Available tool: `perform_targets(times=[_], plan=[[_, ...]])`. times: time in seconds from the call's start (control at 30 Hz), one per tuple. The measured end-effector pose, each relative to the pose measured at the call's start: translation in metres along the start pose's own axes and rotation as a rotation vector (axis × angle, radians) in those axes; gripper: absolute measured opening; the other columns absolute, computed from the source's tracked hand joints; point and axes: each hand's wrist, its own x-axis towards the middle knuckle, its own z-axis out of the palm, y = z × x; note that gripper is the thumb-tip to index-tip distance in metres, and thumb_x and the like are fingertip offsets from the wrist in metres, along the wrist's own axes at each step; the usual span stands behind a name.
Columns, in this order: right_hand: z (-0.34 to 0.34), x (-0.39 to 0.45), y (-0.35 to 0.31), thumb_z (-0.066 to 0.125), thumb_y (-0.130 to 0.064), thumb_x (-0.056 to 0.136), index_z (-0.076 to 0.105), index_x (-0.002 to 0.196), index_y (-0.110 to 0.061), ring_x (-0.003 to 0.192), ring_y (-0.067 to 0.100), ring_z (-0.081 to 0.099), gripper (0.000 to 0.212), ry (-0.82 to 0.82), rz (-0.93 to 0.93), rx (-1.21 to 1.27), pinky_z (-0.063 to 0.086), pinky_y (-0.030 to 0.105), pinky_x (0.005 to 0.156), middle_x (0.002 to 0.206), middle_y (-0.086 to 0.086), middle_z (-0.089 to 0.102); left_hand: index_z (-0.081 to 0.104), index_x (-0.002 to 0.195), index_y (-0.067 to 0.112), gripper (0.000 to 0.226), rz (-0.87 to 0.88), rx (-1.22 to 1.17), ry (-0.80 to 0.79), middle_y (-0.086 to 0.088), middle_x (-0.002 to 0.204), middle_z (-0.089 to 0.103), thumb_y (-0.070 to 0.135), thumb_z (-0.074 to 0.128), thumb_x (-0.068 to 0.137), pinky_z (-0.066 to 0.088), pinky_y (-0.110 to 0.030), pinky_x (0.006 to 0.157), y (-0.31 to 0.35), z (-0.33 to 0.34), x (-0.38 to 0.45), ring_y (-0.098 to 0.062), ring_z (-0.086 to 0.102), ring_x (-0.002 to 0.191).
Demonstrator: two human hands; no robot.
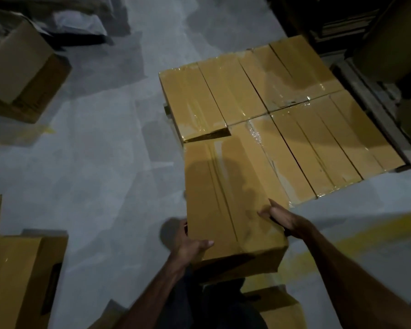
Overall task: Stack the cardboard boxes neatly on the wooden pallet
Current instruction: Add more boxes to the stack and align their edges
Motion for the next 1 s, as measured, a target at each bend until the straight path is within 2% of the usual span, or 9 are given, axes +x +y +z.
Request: perform_targets(times=[0.1,0.17,0.3,0.47,0.53,0.63,0.77,0.87,1.0], plan=[[-0.01,0.044,0.024,0.057,-0.016,0.106,0.048,0.142,-0.017,0.112,0.029,0.063,0.037,0.027,0.002,-0.034,0.057,0.045,0.094,0.134,0.015,0.061,0.047,0.129,0.034,0.089,-0.044,0.002,-0.034,0.009,0.118,0.068,0.027,0.103,0.06,0.059,-0.041,0.092,-0.018,0.004,0.035,-0.015,0.067,0.108],[-0.013,0.067,0.034,0.056,-0.012,0.106,0.047,0.137,-0.019,0.106,0.022,0.059,0.033,0.025,0.005,-0.069,0.055,0.035,0.085,0.132,0.013,0.057,0.044,0.128,0.037,0.091,-0.058,0.011,-0.034,0.009,0.121,0.066,0.031,0.102,0.058,0.059,-0.041,0.092,-0.031,0.008,0.058,-0.016,0.065,0.109],[-0.017,0.105,0.045,0.061,-0.01,0.102,0.038,0.144,-0.023,0.106,0.014,0.054,0.05,0.024,-0.045,-0.106,0.048,0.025,0.079,0.137,0.01,0.05,0.045,0.129,0.031,0.082,-0.064,-0.021,-0.019,0.005,0.122,0.067,0.004,0.095,0.069,0.056,-0.029,0.083,-0.064,0.023,0.092,-0.011,0.065,0.107],[-0.019,0.145,0.055,0.071,-0.033,0.08,0.034,0.155,-0.021,0.128,0.032,0.053,0.085,0.081,-0.135,-0.116,0.051,0.047,0.103,0.142,0.012,0.05,0.042,0.129,0.025,0.078,-0.085,0.014,-0.067,0.006,0.12,0.064,-0.003,0.088,0.074,0.057,-0.026,0.083,-0.089,0.041,0.125,-0.005,0.063,0.103],[-0.022,0.162,0.069,0.066,-0.013,0.087,0.035,0.153,-0.015,0.122,0.031,0.055,0.073,0.108,-0.145,-0.133,0.052,0.035,0.098,0.137,0.015,0.053,0.042,0.127,0.025,0.078,-0.08,0.041,-0.054,0.004,0.117,0.066,-0.006,0.088,0.072,0.055,-0.022,0.077,-0.094,0.048,0.14,-0.005,0.063,0.101],[-0.026,0.178,0.094,0.043,0.022,0.097,0.036,0.149,-0.008,0.094,0.018,0.058,0.06,0.152,-0.112,-0.213,0.049,0.015,0.072,0.109,0.003,0.058,0.043,0.125,0.03,0.082,-0.056,0.082,-0.038,0.003,0.116,0.067,-0.005,0.088,0.066,0.057,-0.019,0.073,-0.107,0.06,0.158,-0.009,0.066,0.102],[-0.033,0.197,0.112,0.042,0.022,0.096,0.035,0.149,-0.005,0.091,0.028,0.059,0.06,0.192,-0.115,-0.266,0.052,0.023,0.068,0.104,0.012,0.059,0.04,0.117,0.046,0.085,-0.042,0.134,-0.035,0.005,0.12,0.063,0.014,0.089,0.055,0.061,-0.039,0.087,-0.128,0.072,0.175,-0.013,0.064,0.11],[-0.036,0.209,0.116,0.046,0.016,0.097,0.037,0.147,-0.017,0.104,0.032,0.06,0.06,0.197,-0.16,-0.243,0.051,0.034,0.075,0.115,0.012,0.059,0.038,0.119,0.037,0.077,-0.037,0.156,-0.074,0.004,0.12,0.061,0.003,0.086,0.07,0.056,-0.021,0.073,-0.129,0.079,0.185,-0.009,0.062,0.107],[-0.034,0.222,0.119,0.051,0.011,0.099,0.038,0.143,-0.019,0.097,0.021,0.058,0.055,0.215,-0.219,-0.227,0.048,0.027,0.075,0.112,0.005,0.057,0.037,0.127,0.027,0.069,-0.062,0.187,-0.116,0.002,0.119,0.059,-0.004,0.078,0.08,0.049,-0.011,0.057,-0.13,0.084,0.204,-0.006,0.058,0.101]])
